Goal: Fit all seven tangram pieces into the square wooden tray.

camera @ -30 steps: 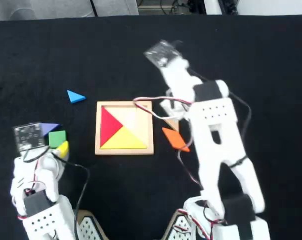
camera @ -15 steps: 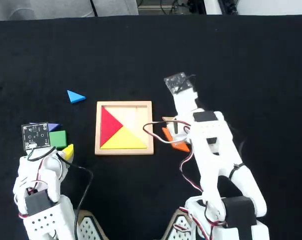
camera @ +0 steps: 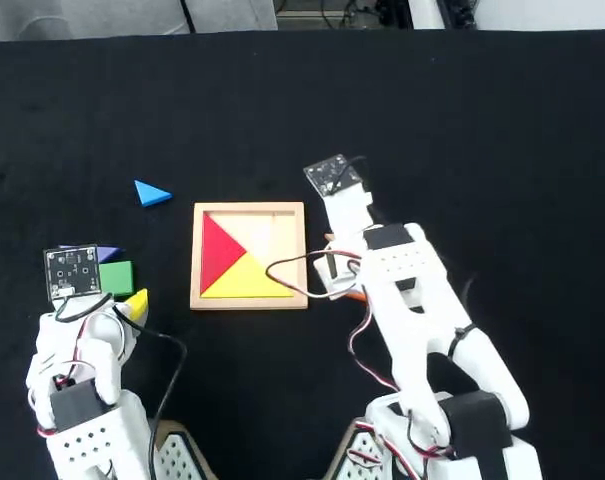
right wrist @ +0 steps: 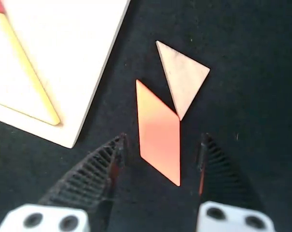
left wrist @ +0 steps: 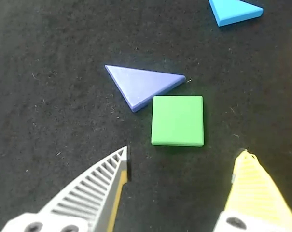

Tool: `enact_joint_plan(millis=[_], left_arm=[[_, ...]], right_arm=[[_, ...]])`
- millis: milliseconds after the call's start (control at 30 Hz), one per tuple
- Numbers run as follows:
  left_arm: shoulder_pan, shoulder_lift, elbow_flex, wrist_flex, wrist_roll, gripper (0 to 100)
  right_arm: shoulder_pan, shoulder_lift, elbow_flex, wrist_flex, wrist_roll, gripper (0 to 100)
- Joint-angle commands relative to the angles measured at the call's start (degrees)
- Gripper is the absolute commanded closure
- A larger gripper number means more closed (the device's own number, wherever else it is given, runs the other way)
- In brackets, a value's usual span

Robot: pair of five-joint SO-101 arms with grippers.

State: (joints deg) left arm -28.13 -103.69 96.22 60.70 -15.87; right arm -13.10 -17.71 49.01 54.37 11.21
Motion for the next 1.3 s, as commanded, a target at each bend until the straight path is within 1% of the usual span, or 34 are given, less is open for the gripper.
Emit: enact_joint_plan(millis=[0, 200, 400, 600, 800, 1033, 1100, 1200, 1233, 1267], left_arm=[[0.22, -0.35, 1.1, 0.26, -0.53, 66], [0.22, -0.35, 1.1, 0.26, -0.53, 66], [0.13, -0.35, 1.19, 0.26, -0.53, 66], [0.13, -0.35, 1.19, 0.7, -0.62, 66], [0.13, -0.53, 1.19, 1.58, -0.7, 66], [0.13, -0.53, 1.19, 1.76, -0.7, 66], [0.13, -0.53, 1.19, 1.76, -0.7, 66], [0.13, -0.53, 1.19, 1.76, -0.7, 66], [0.13, -0.53, 1.19, 1.76, -0.7, 66], [0.13, -0.53, 1.19, 1.67, -0.7, 66]], right_arm=[[-0.53, 2.95, -1.45, -2.55, -0.18, 76.3], [-0.35, 10.15, -6.2, -1.67, -0.44, 76.5], [1.58, 11.3, -6.37, -2.11, -0.09, 76.6], [1.49, 11.56, -6.11, -4.48, -0.09, 86.2], [1.41, 11.65, -6.02, -4.48, -0.09, 82.3], [1.67, 17.27, -9.27, -3.52, 0.0, 82.6], [1.67, 18.59, -10.68, -2.46, 0.0, 86.4], [1.67, 17.71, -11.12, -2.29, -0.35, 97.1], [1.67, 16.66, -11.03, -1.85, -0.44, 99.0], [1.67, 15.34, -11.03, -0.79, -0.44, 98.2]])
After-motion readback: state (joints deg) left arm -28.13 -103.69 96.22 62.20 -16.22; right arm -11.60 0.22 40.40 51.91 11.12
